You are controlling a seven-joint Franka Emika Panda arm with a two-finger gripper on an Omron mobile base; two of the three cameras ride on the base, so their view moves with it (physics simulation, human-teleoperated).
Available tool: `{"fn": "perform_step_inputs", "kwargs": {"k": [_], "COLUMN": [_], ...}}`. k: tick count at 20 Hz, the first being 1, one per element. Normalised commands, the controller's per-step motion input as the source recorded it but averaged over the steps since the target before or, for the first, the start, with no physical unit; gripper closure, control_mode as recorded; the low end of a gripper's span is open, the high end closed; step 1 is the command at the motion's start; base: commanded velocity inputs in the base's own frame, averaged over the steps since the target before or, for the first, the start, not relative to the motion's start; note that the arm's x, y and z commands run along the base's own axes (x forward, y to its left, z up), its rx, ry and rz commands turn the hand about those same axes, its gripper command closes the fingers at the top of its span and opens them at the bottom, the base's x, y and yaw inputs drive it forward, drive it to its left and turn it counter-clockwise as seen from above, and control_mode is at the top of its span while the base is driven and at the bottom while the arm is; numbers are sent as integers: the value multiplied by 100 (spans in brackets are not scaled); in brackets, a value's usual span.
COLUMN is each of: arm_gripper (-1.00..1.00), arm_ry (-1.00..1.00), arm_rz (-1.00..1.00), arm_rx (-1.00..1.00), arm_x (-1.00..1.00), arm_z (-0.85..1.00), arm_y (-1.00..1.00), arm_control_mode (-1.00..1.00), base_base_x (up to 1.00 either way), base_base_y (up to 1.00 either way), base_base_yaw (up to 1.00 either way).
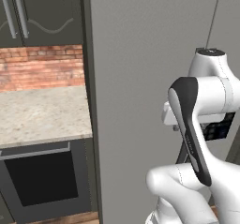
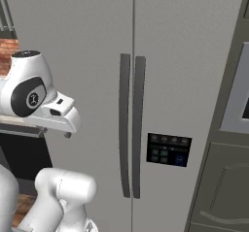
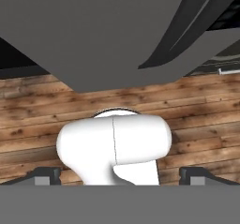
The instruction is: Open the freezer door, pick up the ice cube tray from the freezer, and place it on the dining counter.
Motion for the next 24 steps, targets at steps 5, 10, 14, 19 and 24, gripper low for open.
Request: {"fn": "perform_step_inputs", "kwargs": {"k": [5,10,14,19,24], "arm_gripper": [-100,-100,-100,-100,-100], "arm_ry": [0,0,0,0,0], "arm_rz": [0,0,0,0,0], "arm_rx": [0,0,0,0,0], "arm_x": [0,0,0,0,0], "arm_z": [0,0,0,0,0], "arm_y": [0,0,0,0,0], "arm_control_mode": [-100,100,100,100,100], "base_base_x": [0,0,8,10,1], "base_base_y": [0,2,24,36,26], "base_base_yaw": [0,0,0,-1,0]}}
